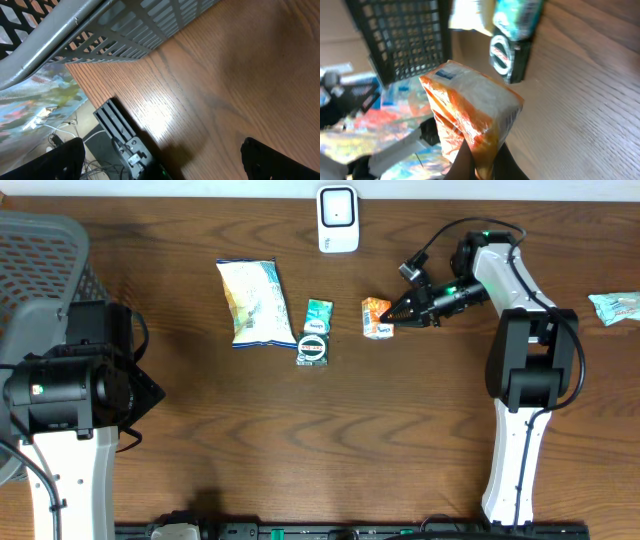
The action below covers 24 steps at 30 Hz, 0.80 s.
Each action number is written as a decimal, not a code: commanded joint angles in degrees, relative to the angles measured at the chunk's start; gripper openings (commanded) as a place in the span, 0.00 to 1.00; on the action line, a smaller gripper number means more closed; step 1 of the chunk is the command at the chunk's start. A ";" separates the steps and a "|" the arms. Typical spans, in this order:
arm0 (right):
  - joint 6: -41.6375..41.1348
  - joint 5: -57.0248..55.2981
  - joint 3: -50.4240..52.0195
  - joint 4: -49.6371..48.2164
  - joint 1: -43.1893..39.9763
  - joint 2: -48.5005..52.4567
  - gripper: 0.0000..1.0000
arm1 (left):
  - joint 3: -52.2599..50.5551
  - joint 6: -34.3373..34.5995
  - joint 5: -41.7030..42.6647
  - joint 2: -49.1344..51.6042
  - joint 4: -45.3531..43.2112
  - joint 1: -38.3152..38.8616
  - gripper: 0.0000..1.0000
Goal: Scan the item barcode
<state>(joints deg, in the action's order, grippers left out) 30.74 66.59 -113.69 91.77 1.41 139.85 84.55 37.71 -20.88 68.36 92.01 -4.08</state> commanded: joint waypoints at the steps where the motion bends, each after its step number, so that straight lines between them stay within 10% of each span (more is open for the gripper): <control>1: 13.38 4.98 0.28 1.29 0.13 -0.79 0.01 | 0.04 0.74 -0.15 -0.22 0.31 -0.24 0.98; 24: 23.17 14.36 0.28 2.29 -2.71 -0.79 0.01 | 0.04 0.74 -0.15 -0.22 0.31 -0.24 0.98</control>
<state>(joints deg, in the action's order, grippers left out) 52.21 78.59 -113.65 93.84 -0.80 139.85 84.55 37.71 -20.88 68.36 91.98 -4.08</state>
